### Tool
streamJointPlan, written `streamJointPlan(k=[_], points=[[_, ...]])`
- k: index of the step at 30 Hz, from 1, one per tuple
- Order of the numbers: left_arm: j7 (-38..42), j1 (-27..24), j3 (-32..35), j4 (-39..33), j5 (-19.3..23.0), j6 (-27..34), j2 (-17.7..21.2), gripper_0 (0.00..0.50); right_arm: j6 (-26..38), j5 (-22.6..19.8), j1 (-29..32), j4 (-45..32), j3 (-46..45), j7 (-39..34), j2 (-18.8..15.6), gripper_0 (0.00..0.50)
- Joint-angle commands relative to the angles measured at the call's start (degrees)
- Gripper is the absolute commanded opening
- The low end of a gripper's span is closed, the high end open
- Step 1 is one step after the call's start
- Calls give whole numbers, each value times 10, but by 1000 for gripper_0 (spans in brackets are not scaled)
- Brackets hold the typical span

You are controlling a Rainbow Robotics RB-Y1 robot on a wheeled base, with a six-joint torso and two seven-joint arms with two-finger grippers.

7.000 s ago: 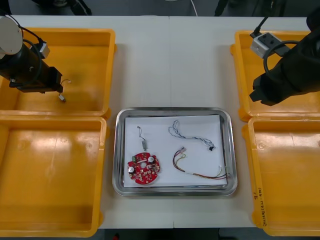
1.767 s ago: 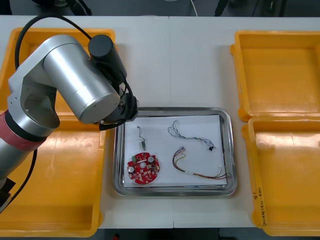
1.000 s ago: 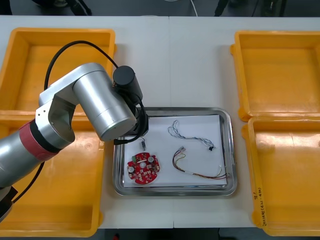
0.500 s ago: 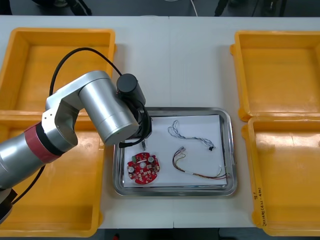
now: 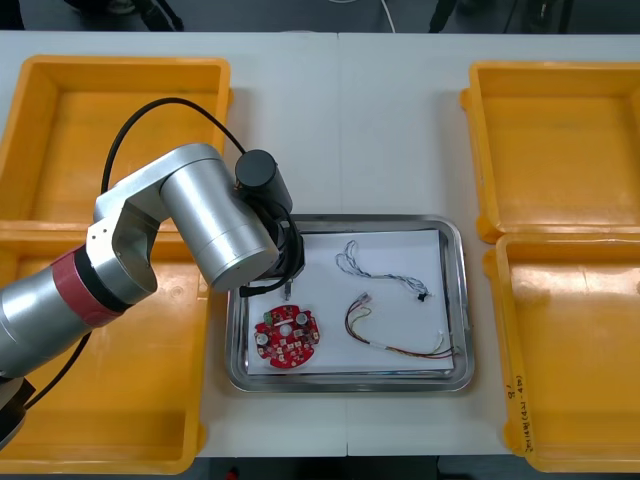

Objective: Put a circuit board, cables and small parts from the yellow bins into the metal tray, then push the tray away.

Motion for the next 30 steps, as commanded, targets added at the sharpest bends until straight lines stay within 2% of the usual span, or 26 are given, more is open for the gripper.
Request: streamJointPlan(k=[1,20,30], points=[[46,-24,-8,-5,-1,-10,-14,500,2,0,5,-12,-13,-24,-12,500],[53,-26,11,-37,2,-13,-9,500,2,3,6,-12,-13,-25,-12,500],[36,-39,57,-80,21,64,-4,500,2,4,5,-12,-9,-26,-12,500]])
